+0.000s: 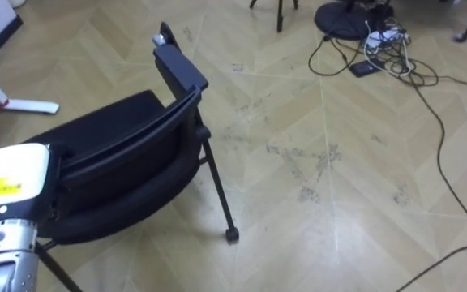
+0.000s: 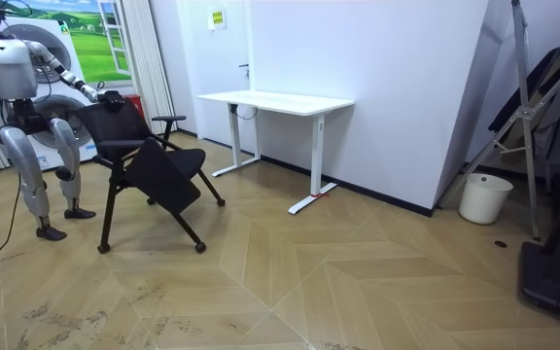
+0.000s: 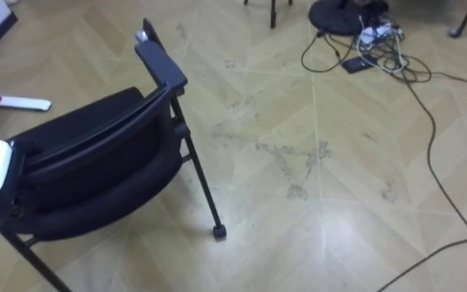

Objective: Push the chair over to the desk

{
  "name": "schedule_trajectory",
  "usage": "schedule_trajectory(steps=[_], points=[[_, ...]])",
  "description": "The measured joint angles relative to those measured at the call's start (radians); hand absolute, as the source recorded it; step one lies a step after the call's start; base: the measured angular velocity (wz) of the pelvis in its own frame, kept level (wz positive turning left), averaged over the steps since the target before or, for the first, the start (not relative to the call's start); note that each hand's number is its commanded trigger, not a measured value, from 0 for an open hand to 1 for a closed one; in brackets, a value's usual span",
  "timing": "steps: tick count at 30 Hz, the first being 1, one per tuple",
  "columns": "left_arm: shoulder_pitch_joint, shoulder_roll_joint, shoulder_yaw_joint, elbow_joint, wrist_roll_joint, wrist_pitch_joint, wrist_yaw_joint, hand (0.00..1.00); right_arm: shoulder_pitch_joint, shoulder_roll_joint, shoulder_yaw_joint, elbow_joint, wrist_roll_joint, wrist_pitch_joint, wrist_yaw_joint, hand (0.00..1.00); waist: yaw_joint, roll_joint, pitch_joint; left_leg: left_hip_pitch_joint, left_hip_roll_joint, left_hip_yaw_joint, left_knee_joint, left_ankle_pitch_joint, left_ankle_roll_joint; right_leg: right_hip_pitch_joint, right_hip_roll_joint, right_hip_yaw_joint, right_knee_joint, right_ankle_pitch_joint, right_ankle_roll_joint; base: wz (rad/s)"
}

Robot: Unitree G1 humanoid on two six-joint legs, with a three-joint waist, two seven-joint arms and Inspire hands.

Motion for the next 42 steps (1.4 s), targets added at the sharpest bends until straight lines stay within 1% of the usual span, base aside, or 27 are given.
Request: schedule_trajectory(steps=[2, 4, 5, 7, 8, 9, 11, 13, 14, 16, 20, 21, 22, 25, 26, 27, 28, 31, 32, 33, 34, 35, 36, 37, 39, 41, 42], points=[[0.0, -0.004, -0.002, -0.017, 0.01, 0.004, -0.002, 1.0, -0.028, -0.008, 0.047, -0.073, -0.08, -0.001, -0.007, 0.0, 0.006, -0.004, 0.0024, 0.0, 0.0, 0.001, -0.001, 0.0, 0.0, 0.0, 0.0, -0.001, 0.0, 0.0, 0.0, -0.02], [-0.008, -0.008, -0.015, -0.033, 0.015, 0.015, -0.008, 1.0, -0.04, -0.014, 0.093, -0.139, -0.135, -0.001, -0.007, 0.0, 0.027, -0.004, 0.003, 0.0, 0.0, -0.002, -0.003, 0.0, 0.0, 0.0, 0.0, -0.004, -0.001, 0.0, 0.0, 0.0], [-0.016, -0.009, -0.026, -0.034, 0.015, 0.019, -0.01, 1.0, -0.063, -0.024, 0.131, -0.161, -0.16, 0.0, -0.005, 0.0, 0.04, -0.006, 0.0041, 0.004, -0.001, -0.001, -0.005, 0.0, 0.0, 0.002, -0.001, -0.005, -0.001, 0.0, 0.0, 0.0], [-0.035, -0.025, -0.045, -0.034, 0.018, 0.037, -0.014, 1.0, -0.123, -0.047, 0.197, -0.167, -0.206, 0.005, 0.011, 0.0, 0.055, -0.008, 0.0063, 0.011, 0.0, -0.003, -0.006, 0.0, 0.0, 0.01, -0.004, -0.012, -0.001, 0.0, 0.0, 0.02], [-0.04, -0.028, -0.048, -0.034, 0.021, 0.04, -0.017, 1.0, -0.137, -0.05, 0.209, -0.167, -0.223, 0.008, 0.019, 0.0, 0.058, -0.009, 0.0067, 0.011, 0.0, -0.003, -0.006, 0.0, 0.0, 0.012, -0.004, -0.014, -0.002, 0.0, 0.0, 0.05], [-0.046, -0.03, -0.053, -0.04, 0.023, 0.046, -0.031, 1.0, -0.161, -0.051, 0.238, -0.174, -0.256, 0.012, 0.028, 0.0, 0.075, -0.01, 0.0074, 0.015, 0.001, -0.004, -0.008, 0.0, 0.0, 0.016, -0.004, -0.015, -0.007, 0.001, 0.0, 0.0], [-0.052, -0.038, -0.059, -0.042, 0.026, 0.051, -0.04, 1.0, -0.181, -0.051, 0.283, -0.213, -0.283, 0.028, 0.047, 0.0, 0.087, -0.01, 0.0076, 0.019, 0.003, -0.009, -0.009, 0.0, 0.0, 0.026, -0.005, -0.022, -0.015, 0.001, -0.001, 0.0], [-0.06, -0.055, -0.059, -0.046, 0.054, 0.052, -0.041, 1.0, -0.202, -0.052, 0.328, -0.253, -0.374, 0.026, 0.067, 0.0, 0.11, -0.012, 0.0084, 0.029, 0.004, -0.009, -0.014, 0.0, 0.0, 0.034, -0.004, -0.027, -0.019, 0.001, -0.001, 0.02], [-0.06, -0.06, -0.059, -0.046, 0.06, 0.053, -0.041, 1.0, -0.212, -0.053, 0.341, -0.254, -0.396, 0.026, 0.073, 0.0, 0.115, -0.012, 0.0088, 0.036, 0.004, -0.008, -0.018, 0.0, -0.001, 0.039, -0.004, -0.027, -0.02, 0.001, -0.001, -0.05], [-0.061, -0.075, -0.062, -0.047, 0.076, 0.054, -0.043, 1.0, -0.247, -0.062, 0.415, -0.255, -0.438, 0.027, 0.092, 0.0, 0.152, -0.015, 0.0098, 0.055, 0.005, -0.008, -0.027, 0.0, -0.001, 0.05, -0.003, -0.029, -0.02, 0.001, -0.001, -0.17], [-0.072, -0.08, -0.073, -0.063, 0.093, 0.052, -0.044, 1.0, -0.296, -0.062, 0.532, -0.26, -0.518, 0.027, 0.141, 0.0, 0.176, -0.018, 0.0098, 0.054, 0.0, -0.008, -0.038, 0.001, -0.001, 0.047, -0.004, -0.038, -0.026, 0.001, -0.001, 0.01], [-0.079, -0.079, -0.085, -0.068, 0.093, 0.051, -0.049, 1.0, -0.303, -0.062, 0.569, -0.275, -0.535, 0.028, 0.161, 0.0, 0.188, -0.02, 0.0092, 0.053, 0.0, -0.013, -0.037, 0.001, -0.001, 0.047, -0.004, -0.045, -0.026, 0.001, -0.001, 0.1], [-0.089, -0.077, -0.1, -0.068, 0.093, 0.052, -0.05, 1.0, -0.312, -0.062, 0.602, -0.284, -0.546, 0.026, 0.178, 0.0, 0.193, -0.023, 0.0091, 0.05, 0.0, -0.025, -0.037, 0.001, -0.001, 0.05, -0.005, -0.066, -0.026, 0.001, -0.001, 0.15], [-0.104, -0.081, -0.11, -0.073, 0.113, 0.052, -0.055, 1.0, -0.358, -0.062, 0.666, -0.284, -0.548, 0.038, 0.218, 0.0, 0.216, -0.033, 0.0089, 0.05, 0.001, -0.032, -0.038, 0.002, -0.003, 0.051, -0.006, -0.085, -0.029, 0.001, -0.001, 0.09], [-0.104, -0.081, -0.115, -0.083, 0.116, 0.055, -0.059, 1.0, -0.386, -0.062, 0.691, -0.284, -0.549, 0.049, 0.24, 0.0, 0.22, -0.038, 0.0072, 0.05, 0.001, -0.038, -0.038, 0.002, -0.003, 0.058, -0.006, -0.094, -0.038, 0.001, -0.001, 0.14], [-0.104, -0.083, -0.12, -0.093, 0.128, 0.056, -0.07, 1.0, -0.406, -0.062, 0.709, -0.283, -0.551, 0.05, 0.255, 0.0, 0.226, -0.042, 0.0049, 0.052, 0.002, -0.046, -0.038, 0.002, -0.003, 0.063, -0.006, -0.104, -0.039, 0.001, -0.001, 0.16], [-0.105, -0.087, -0.126, -0.1, 0.137, 0.056, -0.077, 1.0, -0.418, -0.062, 0.72, -0.283, -0.552, 0.051, 0.275, 0.0, 0.242, -0.047, 0.0017, 0.055, 0.003, -0.053, -0.038, 0.002, -0.003, 0.067, -0.006, -0.112, -0.038, 0.001, -0.001, 0.08], [-0.106, -0.09, -0.139, -0.106, 0.149, 0.054, -0.086, 1.0, -0.453, -0.063, 0.769, -0.283, -0.625, 0.066, 0.307, 0.0, 0.275, -0.052, 0.0008, 0.069, 0.011, -0.078, -0.039, 0.002, -0.003, 0.084, -0.003, -0.122, -0.041, 0.002, -0.002, -0.03], [-0.107, -0.091, -0.147, -0.11, 0.152, 0.055, -0.088, 1.0, -0.473, -0.065, 0.799, -0.279, -0.655, 0.066, 0.324, 0.0, 0.276, -0.055, 0.0, 0.071, 0.011, -0.093, -0.039, 0.002, -0.003, 0.097, -0.004, -0.143, -0.052, 0.003, -0.003, 0.2], [-0.113, -0.091, -0.16, -0.114, 0.153, 0.055, -0.089, 1.0, -0.491, -0.066, 0.825, -0.273, -0.673, 0.066, 0.332, 0.0, 0.277, -0.057, 0.0008, 0.075, 0.01, -0.1, -0.04, 0.002, -0.003, 0.105, -0.005, -0.155, -0.056, 0.003, -0.003, 0.36], [-0.121, -0.092, -0.176, -0.114, 0.155, 0.055, -0.095, 1.0, -0.505, -0.066, 0.841, -0.257, -0.69, 0.065, 0.343, 0.0, 0.282, -0.059, 0.0015, 0.084, 0.012, -0.12, -0.044, 0.004, -0.006, 0.112, -0.004, -0.167, -0.053, 0.003, -0.003, 0.31], [-0.126, -0.093, -0.183, -0.115, 0.159, 0.055, -0.099, 1.0, -0.508, -0.066, 0.845, -0.25, -0.697, 0.065, 0.347, 0.0, 0.288, -0.06, 0.0008, 0.086, 0.014, -0.128, -0.046, 0.004, -0.006, 0.113, -0.002, -0.169, -0.049, 0.003, -0.003, 0.2], [-0.129, -0.097, -0.19, -0.122, 0.172, 0.054, -0.101, 1.0, -0.508, -0.067, 0.846, -0.245, -0.699, 0.066, 0.351, 0.0, 0.303, -0.065, 0.0003, 0.088, 0.015, -0.146, -0.046, 0.005, -0.008, 0.115, -0.001, -0.168, -0.047, 0.003, -0.003, 0.05], [-0.129, -0.1, -0.192, -0.134, 0.183, 0.054, -0.102, 1.0, -0.508, -0.069, 0.849, -0.245, -0.699, 0.066, 0.351, 0.0, 0.318, -0.07, 0.0021, 0.09, 0.016, -0.17, -0.046, 0.006, -0.009, 0.114, 0.0, -0.17, -0.042, 0.003, -0.003, 0.0], [-0.129, -0.102, -0.2, -0.137, 0.192, 0.051, -0.102, 1.0, -0.508, -0.078, 0.867, -0.242, -0.702, 0.065, 0.352, 0.0, 0.329, -0.071, 0.0026, 0.097, 0.017, -0.207, -0.045, 0.008, -0.012, 0.118, -0.005, -0.179, -0.027, 0.003, -0.004, 0.08], [-0.129, -0.106, -0.207, -0.142, 0.202, 0.046, -0.105, 1.0, -0.508, -0.09, 0.875, -0.241, -0.709, 0.065, 0.36, 0.0, 0.336, -0.075, 0.005, 0.102, 0.015, -0.205, -0.051, 0.011, -0.017, 0.136, -0.005, -0.18, -0.037, 0.003, -0.003, 0.19], [-0.129, -0.106, -0.208, -0.157, 0.213, 0.044, -0.109, 1.0, -0.509, -0.091, 0.876, -0.241, -0.712, 0.062, 0.362, 0.0, 0.344, -0.082, 0.0088, 0.104, 0.015, -0.207, -0.056, 0.011, -0.017, 0.142, -0.003, -0.182, -0.047, 0.003, -0.003, 0.1]])
